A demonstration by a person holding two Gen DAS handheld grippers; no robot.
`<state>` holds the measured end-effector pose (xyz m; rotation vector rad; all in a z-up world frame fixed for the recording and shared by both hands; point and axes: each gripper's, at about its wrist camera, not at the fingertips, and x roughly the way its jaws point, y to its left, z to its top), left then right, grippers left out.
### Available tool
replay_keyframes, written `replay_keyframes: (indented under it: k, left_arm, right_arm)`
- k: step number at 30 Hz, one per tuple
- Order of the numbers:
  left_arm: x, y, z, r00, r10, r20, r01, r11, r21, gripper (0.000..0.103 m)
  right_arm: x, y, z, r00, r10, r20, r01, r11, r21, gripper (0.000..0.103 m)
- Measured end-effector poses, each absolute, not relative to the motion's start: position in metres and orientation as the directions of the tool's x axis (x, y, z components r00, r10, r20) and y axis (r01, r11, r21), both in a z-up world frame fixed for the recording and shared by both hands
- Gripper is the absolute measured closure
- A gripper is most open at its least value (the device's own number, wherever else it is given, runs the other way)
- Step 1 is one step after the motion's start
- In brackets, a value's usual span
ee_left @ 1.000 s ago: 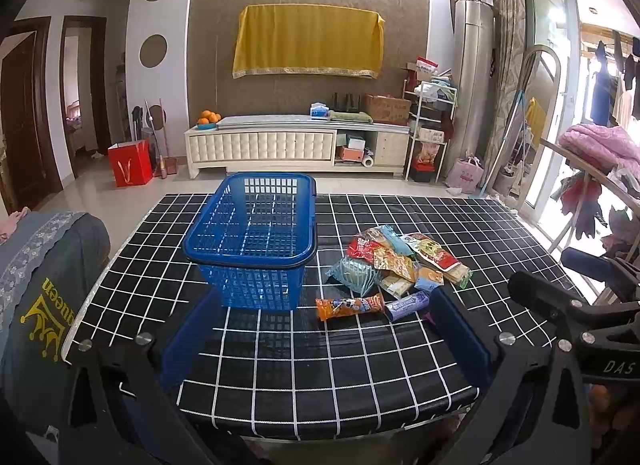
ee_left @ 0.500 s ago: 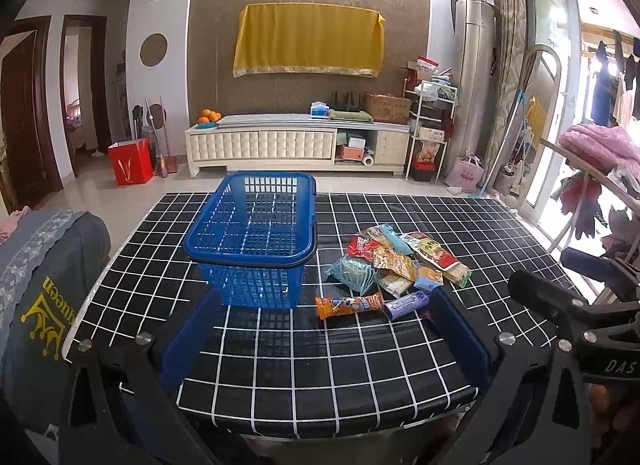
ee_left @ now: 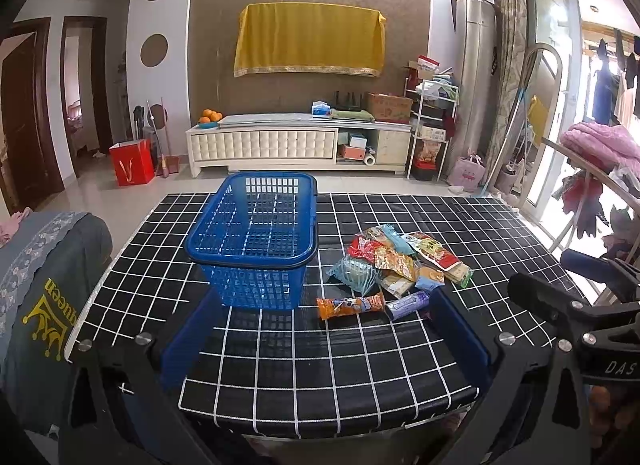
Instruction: Organize snacks
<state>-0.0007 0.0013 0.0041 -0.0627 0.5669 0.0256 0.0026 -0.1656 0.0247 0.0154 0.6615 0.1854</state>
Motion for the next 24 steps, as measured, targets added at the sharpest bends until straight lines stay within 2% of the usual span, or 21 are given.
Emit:
replay_keyframes:
  k: [10,17,24]
  left_arm:
    - [0.037,-0.013,0.008,0.828,-0.026,-0.56,0.006,0.999,-0.037,0.0]
    - [0.089,-0.029,0.001,0.779,-0.086,-0.622,0.074,0.996,-0.045,0.0]
    - [0.139,-0.05,-0.028,0.713,-0.088,-0.696,0.088,0.995,-0.036,0.0]
  right_arm:
    - [0.027,-0.182,0.033,0.783,0.146,-0.604,-0.143,0.988,0.053,0.0]
    - [0.064,-0.21,0.028,0.774,0.095,-0.626,-0.083,0.995,0.048,0.0]
    - [0.116,-0.238,-0.007,0.653,0.125,-0.747,-0.092,0.992,0.086,0.0]
